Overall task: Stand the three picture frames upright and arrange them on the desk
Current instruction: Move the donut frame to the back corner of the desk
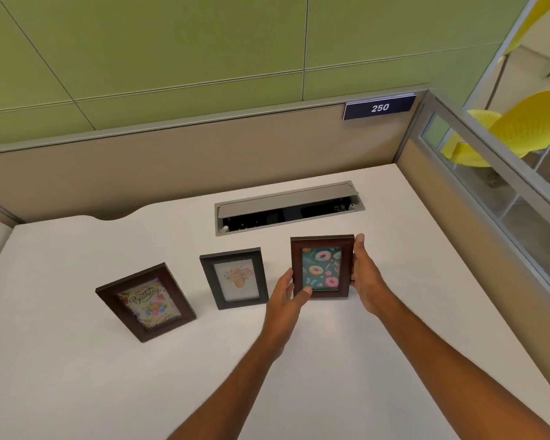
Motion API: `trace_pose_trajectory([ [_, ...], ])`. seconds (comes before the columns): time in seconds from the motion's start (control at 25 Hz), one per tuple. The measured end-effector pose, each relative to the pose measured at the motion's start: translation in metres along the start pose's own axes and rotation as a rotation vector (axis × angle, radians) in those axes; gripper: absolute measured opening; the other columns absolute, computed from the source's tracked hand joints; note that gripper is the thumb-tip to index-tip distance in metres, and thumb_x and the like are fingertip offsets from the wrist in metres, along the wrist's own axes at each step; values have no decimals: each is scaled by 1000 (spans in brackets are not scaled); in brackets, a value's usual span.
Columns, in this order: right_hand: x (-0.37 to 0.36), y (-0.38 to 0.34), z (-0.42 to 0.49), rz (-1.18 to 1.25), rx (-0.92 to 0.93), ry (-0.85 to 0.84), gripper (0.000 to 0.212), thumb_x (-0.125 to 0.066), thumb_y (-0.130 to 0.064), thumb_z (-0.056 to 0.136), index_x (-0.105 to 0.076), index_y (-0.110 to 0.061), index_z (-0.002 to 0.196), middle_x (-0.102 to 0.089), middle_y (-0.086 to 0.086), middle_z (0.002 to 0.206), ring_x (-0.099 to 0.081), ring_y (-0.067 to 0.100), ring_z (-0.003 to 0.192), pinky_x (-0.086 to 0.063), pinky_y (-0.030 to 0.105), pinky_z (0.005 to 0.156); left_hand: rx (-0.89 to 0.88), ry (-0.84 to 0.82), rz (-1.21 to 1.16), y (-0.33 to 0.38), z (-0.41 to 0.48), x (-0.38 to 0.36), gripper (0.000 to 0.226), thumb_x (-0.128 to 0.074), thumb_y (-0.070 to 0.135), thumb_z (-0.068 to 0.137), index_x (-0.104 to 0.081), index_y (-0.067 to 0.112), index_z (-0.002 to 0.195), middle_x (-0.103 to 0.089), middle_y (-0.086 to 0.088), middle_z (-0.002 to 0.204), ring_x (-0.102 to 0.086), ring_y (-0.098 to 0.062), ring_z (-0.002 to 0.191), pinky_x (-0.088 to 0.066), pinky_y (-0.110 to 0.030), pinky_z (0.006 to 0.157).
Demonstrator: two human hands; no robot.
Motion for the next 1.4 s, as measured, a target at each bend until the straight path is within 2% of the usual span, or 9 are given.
trace_pose_trajectory([
  [0.16,36,-16,6,31,29,51,64,-28,-89,91,-70,-45,109,-78,-11,112,-73,14,109,-51,42,106,-42,-59,42,17,15,-36,62,-69,35,107,-42,39,163,-50,21,152,-43,-9,151,-44,-35,115],
  [0.28,67,-34,18,52,38,82,67,-31,-93,81,-69,-46,109,-78,-11,111,-73,14,108,-51,39,98,-66,-82,68,36,31,-69,64,-68,34,108,-40,35,165,-48,14,164,-40,-8,150,-43,-38,118],
  [0.52,124,-80,59,88,84,111,77,-30,-98,81,-78,-43,105,-85,-15,101,-78,12,103,-54,33,86,-104,-118,103,88,76,-135,61,-66,30,109,-42,32,165,-50,9,167,-45,-12,151,-43,-46,126],
  [0.72,158,-132,104,141,149,137,73,-32,-95,88,-83,-45,105,-86,-9,110,-83,10,96,-56,35,84,-123,-129,103,131,132,-182,64,-68,26,108,-41,28,166,-53,13,155,-46,-6,144,-44,-36,118],
  [0.96,186,-179,165,207,129,186,75,-38,-91,91,-86,-34,96,-87,-4,92,-84,13,77,-60,20,49,-113,-159,109,161,206,-226,59,-68,20,107,-48,23,162,-60,6,156,-54,-14,147,-46,-44,124],
  [1.08,194,-193,198,246,148,169,69,-36,-90,93,-87,-44,86,-87,-6,88,-84,11,75,-60,19,47,-104,-168,126,171,242,-241,56,-68,19,106,-51,29,158,-62,13,145,-55,-8,137,-49,-33,108],
  [1.16,197,-200,219,259,167,146,66,-34,-90,94,-86,-49,86,-87,-7,89,-84,11,76,-61,20,49,-89,-170,146,175,264,-249,58,-69,22,106,-50,32,160,-59,16,144,-54,-7,132,-47,-33,99],
  [1.24,199,-204,238,271,179,156,66,-36,-90,93,-86,-47,90,-87,-4,94,-84,14,80,-62,23,51,-63,-174,166,179,283,-254,63,-70,23,105,-46,33,163,-56,17,144,-50,-5,130,-43,-36,101],
  [1.4,204,-207,266,294,184,163,66,-38,-89,93,-87,-45,92,-87,-3,96,-85,16,82,-63,25,53,-105,-173,215,186,314,-261,64,-71,19,104,-48,27,163,-61,12,150,-57,-4,129,-45,-28,105],
])
Point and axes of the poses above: each hand's wrist, its own z-axis towards the middle knuckle, its own x-axis out of the back of the hand, y = z × x, the point moved 6 cm from there along z, towards the middle knuckle
